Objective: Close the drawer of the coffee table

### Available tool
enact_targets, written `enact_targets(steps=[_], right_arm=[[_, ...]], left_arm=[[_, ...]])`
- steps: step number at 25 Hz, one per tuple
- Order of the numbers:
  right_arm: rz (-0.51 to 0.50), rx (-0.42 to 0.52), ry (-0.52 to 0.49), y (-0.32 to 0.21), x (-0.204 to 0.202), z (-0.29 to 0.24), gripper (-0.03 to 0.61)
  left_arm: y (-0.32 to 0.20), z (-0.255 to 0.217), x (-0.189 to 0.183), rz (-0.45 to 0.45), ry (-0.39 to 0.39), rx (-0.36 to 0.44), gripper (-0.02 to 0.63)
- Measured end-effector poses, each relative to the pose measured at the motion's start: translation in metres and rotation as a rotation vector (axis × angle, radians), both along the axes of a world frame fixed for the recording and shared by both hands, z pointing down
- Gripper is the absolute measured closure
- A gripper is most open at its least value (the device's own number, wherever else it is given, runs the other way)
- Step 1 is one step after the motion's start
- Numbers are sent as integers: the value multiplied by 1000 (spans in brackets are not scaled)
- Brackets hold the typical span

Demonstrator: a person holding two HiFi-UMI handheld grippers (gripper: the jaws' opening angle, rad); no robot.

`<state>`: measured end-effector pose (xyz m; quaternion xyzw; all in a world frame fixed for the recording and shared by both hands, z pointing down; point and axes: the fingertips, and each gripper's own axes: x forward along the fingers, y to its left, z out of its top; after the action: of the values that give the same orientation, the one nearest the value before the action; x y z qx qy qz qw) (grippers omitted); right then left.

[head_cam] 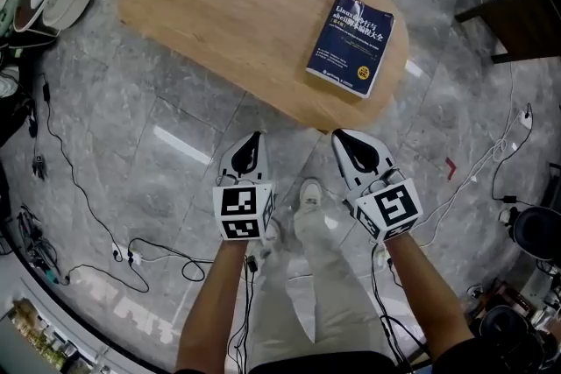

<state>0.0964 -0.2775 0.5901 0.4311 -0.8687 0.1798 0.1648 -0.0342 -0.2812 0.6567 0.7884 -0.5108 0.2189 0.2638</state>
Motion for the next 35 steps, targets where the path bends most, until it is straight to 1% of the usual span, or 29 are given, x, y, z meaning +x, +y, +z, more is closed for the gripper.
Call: enact_targets(steps=[3,7,11,13,16,22,30,35], right_arm=[[14,11,-7,-1,-1,-21,560],[30,21,-18,-1,-1,-48,560],[55,30,-19,2,4,-70,560],[64,35,-14,6,7,-79,560],[74,47,-6,14,8,-95,560],[66,98,8,35,2,-138,560],[95,145,-13,58,-10,-185,560],[103,175,-36,75,-20,-212,560]], left_arm=[[1,-28,-1,0,10,14,615],[3,-67,-2,-24,60,32,615],[5,-97,-3,-25,82,57,615],[7,-112,0,-13,88,72,615],[13,-135,5,28,82,104,615],[35,-188,8,80,78,181,615],[72,-239,3,107,121,221,615],[87,-268,0,136,143,267,615]])
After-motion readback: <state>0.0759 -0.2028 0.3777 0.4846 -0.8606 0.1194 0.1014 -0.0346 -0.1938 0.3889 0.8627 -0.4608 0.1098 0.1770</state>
